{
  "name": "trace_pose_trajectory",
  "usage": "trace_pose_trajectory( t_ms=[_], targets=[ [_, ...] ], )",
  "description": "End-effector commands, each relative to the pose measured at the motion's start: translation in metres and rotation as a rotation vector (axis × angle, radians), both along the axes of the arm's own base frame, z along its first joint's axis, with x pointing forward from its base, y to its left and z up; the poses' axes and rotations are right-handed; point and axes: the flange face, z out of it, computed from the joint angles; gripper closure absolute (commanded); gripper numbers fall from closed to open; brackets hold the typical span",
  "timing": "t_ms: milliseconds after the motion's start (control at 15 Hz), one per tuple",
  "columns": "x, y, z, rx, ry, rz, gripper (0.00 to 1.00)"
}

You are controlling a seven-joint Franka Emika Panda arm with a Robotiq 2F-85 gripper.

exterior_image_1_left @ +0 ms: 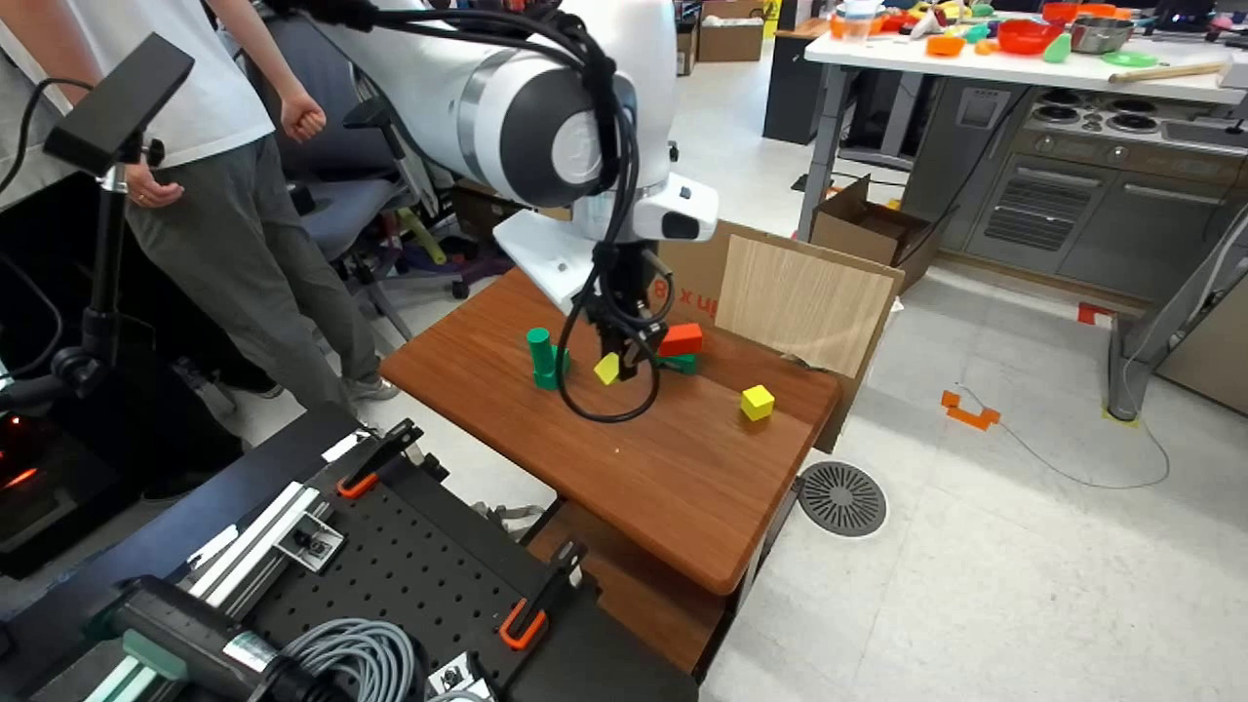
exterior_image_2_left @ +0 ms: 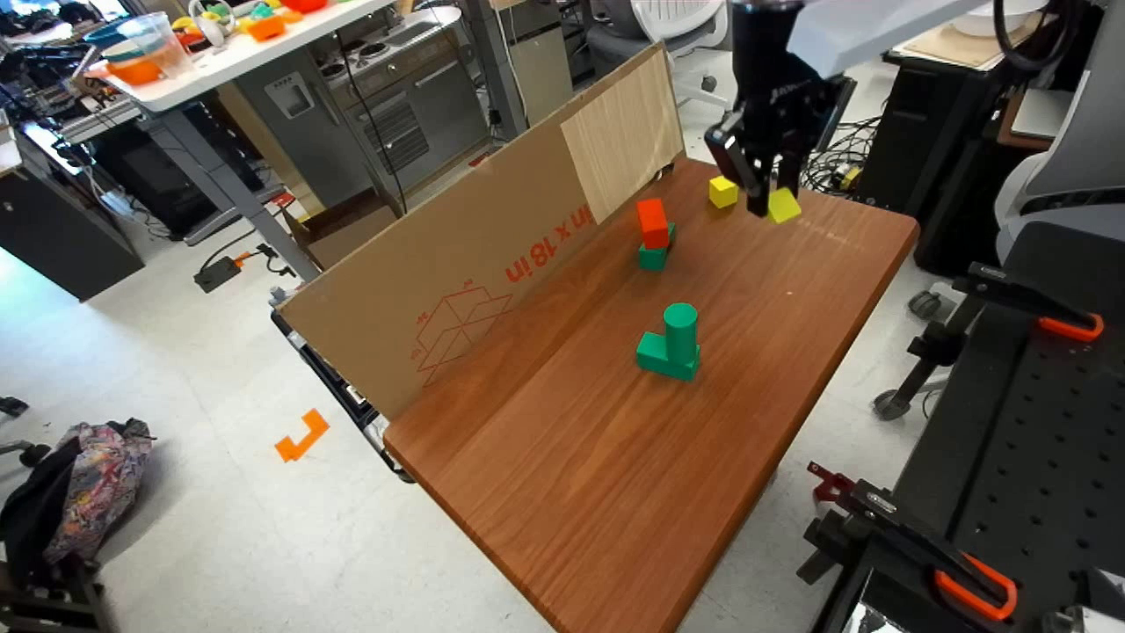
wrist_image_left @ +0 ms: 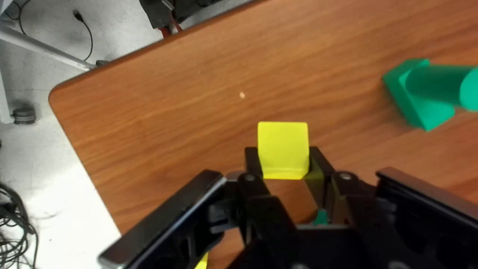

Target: Pick up one yellow object and place it on top of the green object

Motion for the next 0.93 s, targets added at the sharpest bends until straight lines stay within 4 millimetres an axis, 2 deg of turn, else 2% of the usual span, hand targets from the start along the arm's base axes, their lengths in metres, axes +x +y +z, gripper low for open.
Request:
trace_pose_trajectory(
  t_ms=[0,333,533,867],
  targets=[
    [-0.042,0.038,-0.001,-0.006,-0.005,0.138,0.91],
    [-0.05,0.082,0.011,-0.041,-0.103,0.269,0.91],
    [-0.052,0.099,0.018,-0.036,-0.139,0.31,0.91],
    [-0.05,0.12,0.012,-0.031,-0.179,0.358,0.91]
  ],
)
